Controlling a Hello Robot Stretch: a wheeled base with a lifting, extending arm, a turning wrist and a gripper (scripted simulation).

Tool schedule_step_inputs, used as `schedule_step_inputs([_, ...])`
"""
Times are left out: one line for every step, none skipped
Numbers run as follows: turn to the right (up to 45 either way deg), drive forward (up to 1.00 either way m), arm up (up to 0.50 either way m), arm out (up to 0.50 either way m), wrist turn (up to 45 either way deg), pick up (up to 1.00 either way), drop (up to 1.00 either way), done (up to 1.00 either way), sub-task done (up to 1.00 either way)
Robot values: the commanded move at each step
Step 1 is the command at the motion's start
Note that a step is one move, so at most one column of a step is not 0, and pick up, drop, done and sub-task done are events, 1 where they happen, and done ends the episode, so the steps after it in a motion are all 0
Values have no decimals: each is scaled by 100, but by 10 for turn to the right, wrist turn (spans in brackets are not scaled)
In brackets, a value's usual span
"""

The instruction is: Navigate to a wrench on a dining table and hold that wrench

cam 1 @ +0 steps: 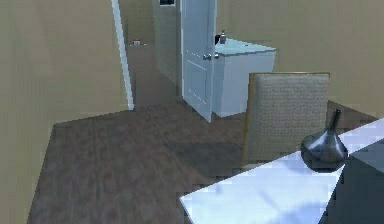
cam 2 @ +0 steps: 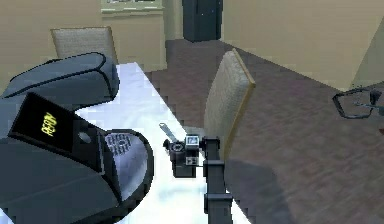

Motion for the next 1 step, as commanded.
schedule_step_inputs([0, 0, 0, 0, 0, 0, 0, 100, 0])
